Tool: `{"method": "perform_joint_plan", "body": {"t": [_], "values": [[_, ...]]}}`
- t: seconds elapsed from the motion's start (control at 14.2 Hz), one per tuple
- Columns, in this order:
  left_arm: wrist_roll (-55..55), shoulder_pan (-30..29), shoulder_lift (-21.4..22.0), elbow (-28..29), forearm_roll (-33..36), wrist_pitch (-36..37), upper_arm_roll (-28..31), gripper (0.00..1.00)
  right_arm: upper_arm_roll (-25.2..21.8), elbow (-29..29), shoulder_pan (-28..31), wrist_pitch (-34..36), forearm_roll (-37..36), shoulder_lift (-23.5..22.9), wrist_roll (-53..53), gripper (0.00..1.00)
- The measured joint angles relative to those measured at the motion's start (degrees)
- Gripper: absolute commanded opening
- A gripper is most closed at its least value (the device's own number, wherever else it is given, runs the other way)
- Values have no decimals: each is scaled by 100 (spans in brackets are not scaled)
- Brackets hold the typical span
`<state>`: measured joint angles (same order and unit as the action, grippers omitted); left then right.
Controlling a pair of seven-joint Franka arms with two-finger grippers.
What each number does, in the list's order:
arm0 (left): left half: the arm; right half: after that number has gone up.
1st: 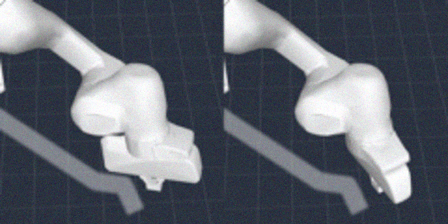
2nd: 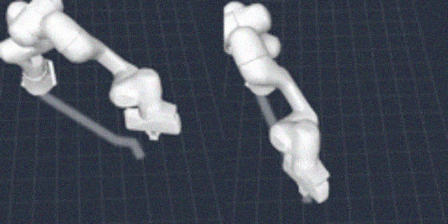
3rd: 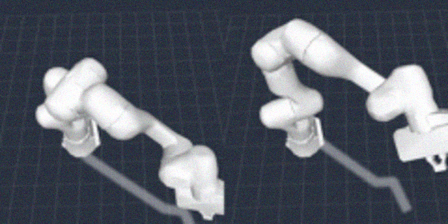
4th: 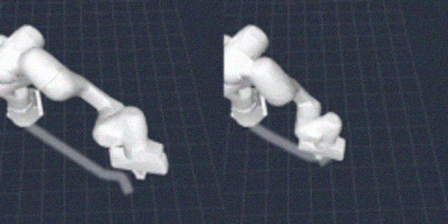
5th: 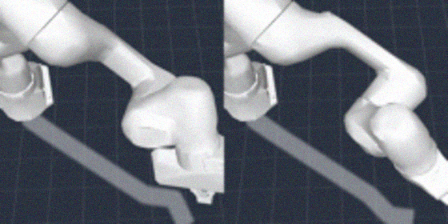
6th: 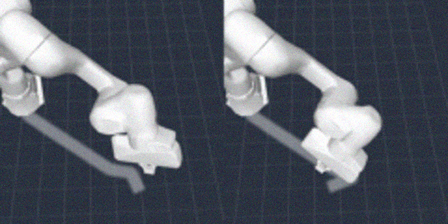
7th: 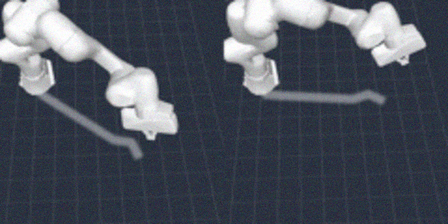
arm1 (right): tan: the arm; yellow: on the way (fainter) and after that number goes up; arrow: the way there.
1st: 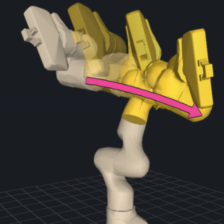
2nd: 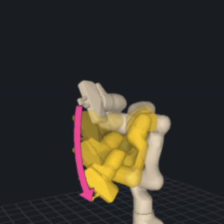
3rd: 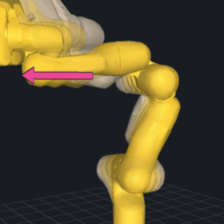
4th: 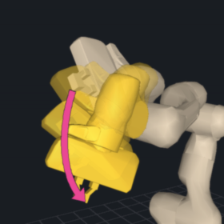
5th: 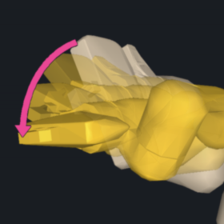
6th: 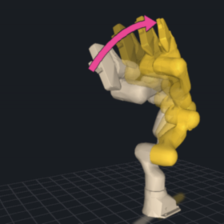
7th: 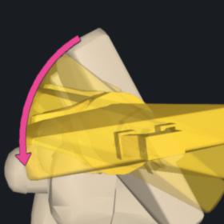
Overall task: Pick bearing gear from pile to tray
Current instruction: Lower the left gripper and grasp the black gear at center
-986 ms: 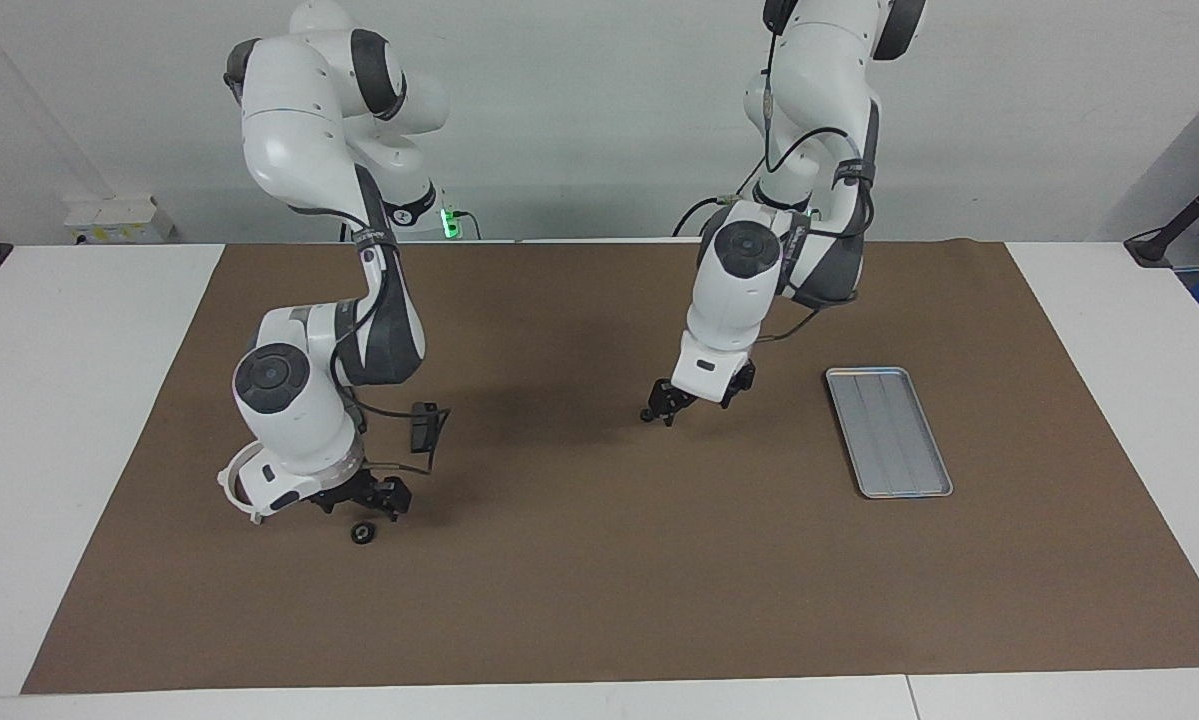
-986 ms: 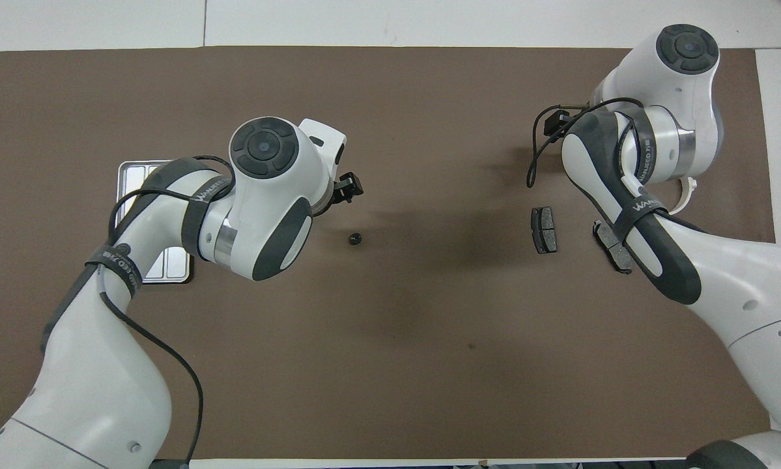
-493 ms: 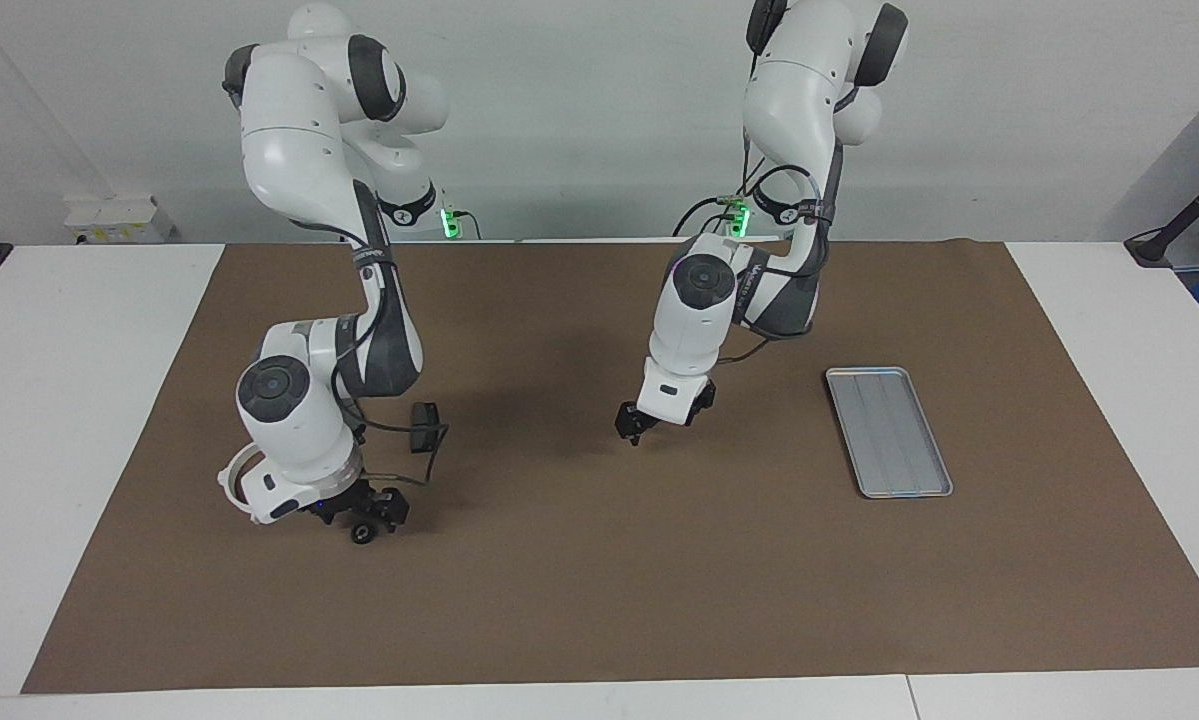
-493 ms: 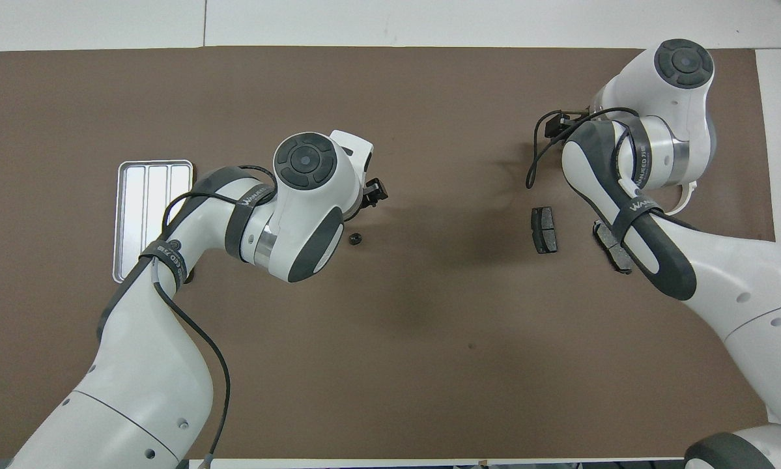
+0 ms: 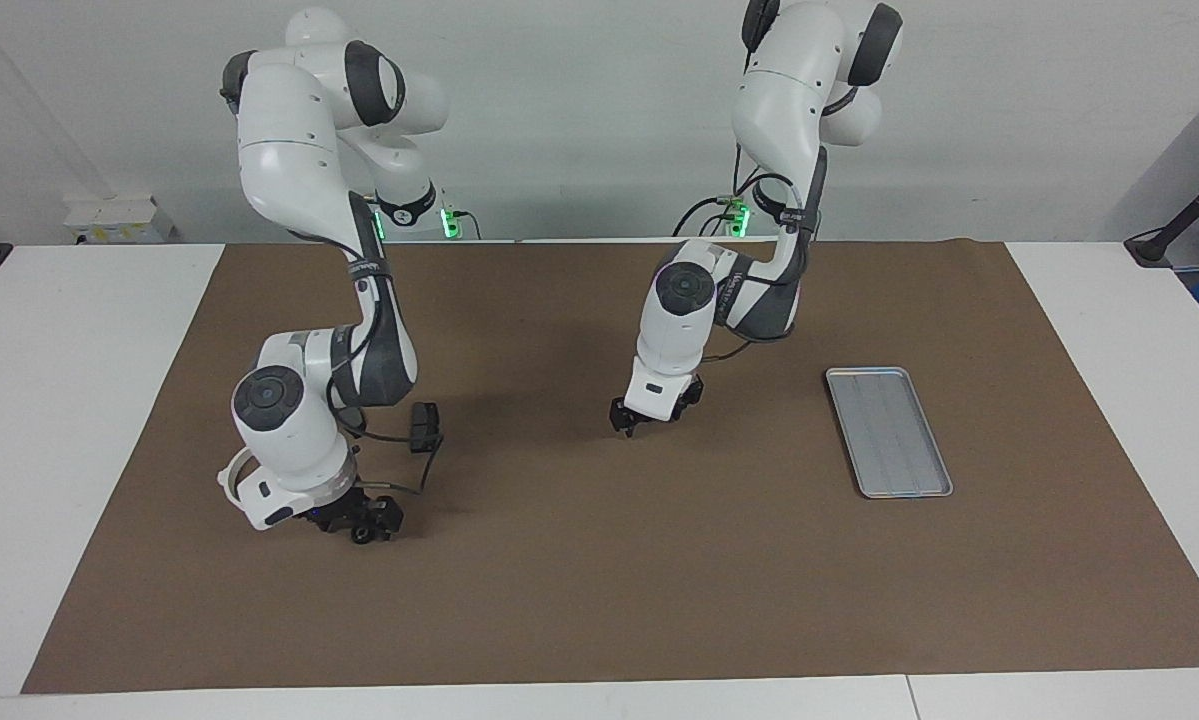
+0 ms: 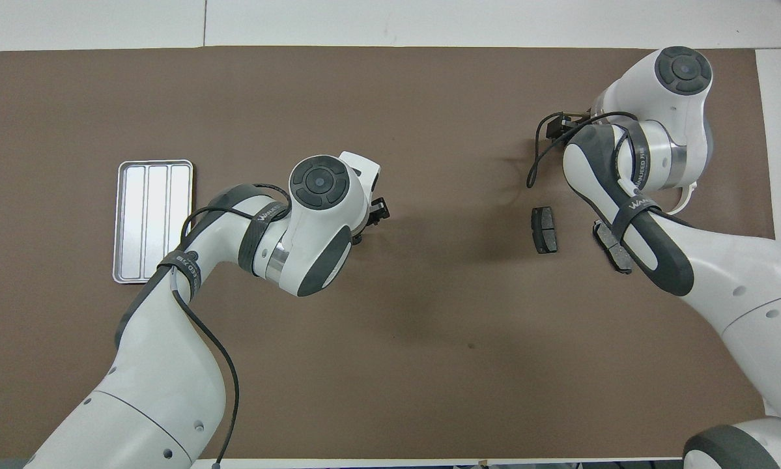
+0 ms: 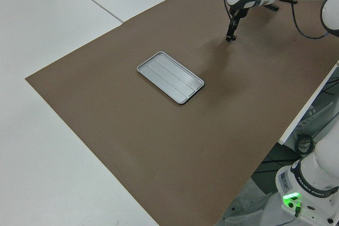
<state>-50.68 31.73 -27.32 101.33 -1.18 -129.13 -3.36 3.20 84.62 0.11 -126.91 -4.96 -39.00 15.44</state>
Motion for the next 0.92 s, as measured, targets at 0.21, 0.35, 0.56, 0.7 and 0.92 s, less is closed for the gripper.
{"method": "perform_joint_plan", "body": {"t": [0.21,0.35,0.56,0.7,0.92], "values": [[0,28,8,76,0,0,-1,80,0,13,0,-5,0,0,0,66],[0,47,14,103,0,0,-3,69,0,23,0,-6,0,0,0,39],[-1,62,61,113,0,15,10,40,6,20,0,-41,0,43,0,0],[-1,70,94,145,1,27,23,33,7,22,0,-47,0,49,0,0],[-1,74,149,199,0,49,37,21,7,23,0,-47,0,49,0,0]]}}
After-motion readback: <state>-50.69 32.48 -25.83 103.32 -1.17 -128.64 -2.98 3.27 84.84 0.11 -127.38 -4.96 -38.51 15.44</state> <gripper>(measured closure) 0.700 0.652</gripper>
